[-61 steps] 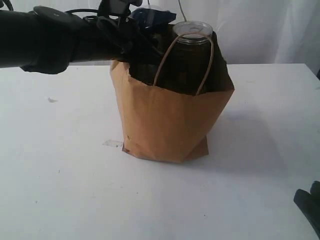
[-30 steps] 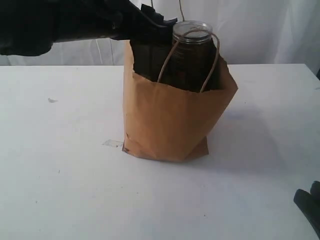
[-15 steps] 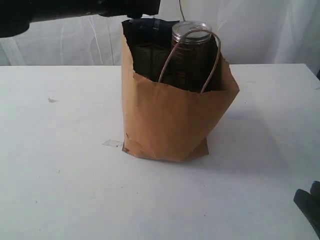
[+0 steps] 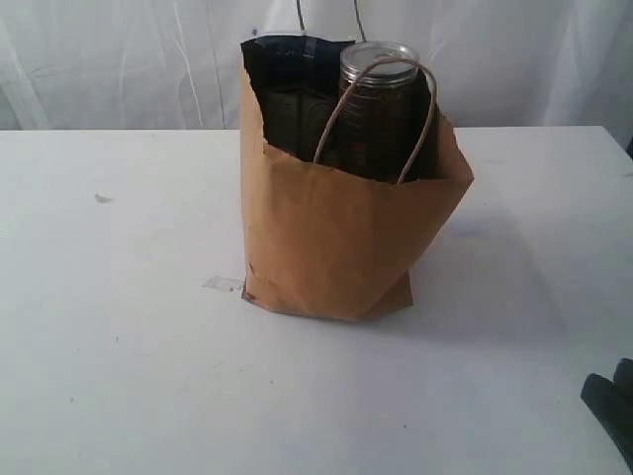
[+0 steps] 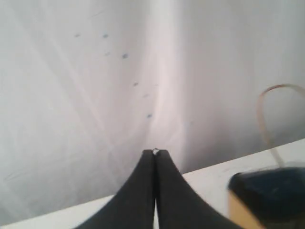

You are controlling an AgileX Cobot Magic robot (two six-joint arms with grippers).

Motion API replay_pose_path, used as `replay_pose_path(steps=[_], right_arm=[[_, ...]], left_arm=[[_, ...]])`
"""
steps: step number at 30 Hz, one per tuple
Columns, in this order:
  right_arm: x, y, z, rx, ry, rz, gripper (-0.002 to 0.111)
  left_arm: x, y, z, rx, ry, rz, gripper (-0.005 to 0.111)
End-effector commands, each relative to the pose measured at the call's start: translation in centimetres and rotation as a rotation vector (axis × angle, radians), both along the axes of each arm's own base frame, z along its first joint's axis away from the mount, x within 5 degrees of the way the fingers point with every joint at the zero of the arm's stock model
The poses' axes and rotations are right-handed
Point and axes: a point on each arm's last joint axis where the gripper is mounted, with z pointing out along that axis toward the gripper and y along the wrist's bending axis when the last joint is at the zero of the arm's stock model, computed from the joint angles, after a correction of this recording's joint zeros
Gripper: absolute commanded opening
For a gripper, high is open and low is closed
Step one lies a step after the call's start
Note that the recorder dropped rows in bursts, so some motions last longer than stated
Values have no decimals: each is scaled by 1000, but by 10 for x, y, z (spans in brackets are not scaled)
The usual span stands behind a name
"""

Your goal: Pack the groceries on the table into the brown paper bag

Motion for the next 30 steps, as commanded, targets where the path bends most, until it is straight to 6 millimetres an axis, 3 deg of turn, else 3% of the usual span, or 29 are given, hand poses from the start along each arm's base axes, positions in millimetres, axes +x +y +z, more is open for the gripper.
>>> replay_pose_path(steps=[1, 11, 19, 26, 30], right_arm=[[0, -1, -1, 1, -4, -7, 31], [0, -1, -1, 1, -4, -7, 31], [0, -1, -1, 1, -4, -7, 31], [0, -1, -1, 1, -4, -7, 31], [0, -1, -1, 1, -4, -7, 31]], left_arm=[[-28, 21, -11, 17, 24, 12, 0], [-108, 44, -34, -122, -27, -326, 0], [-175, 49, -58, -205, -102, -731, 0], [-204, 48, -64, -239, -142, -955, 0], [-202, 53, -61, -349, -65, -896, 0]])
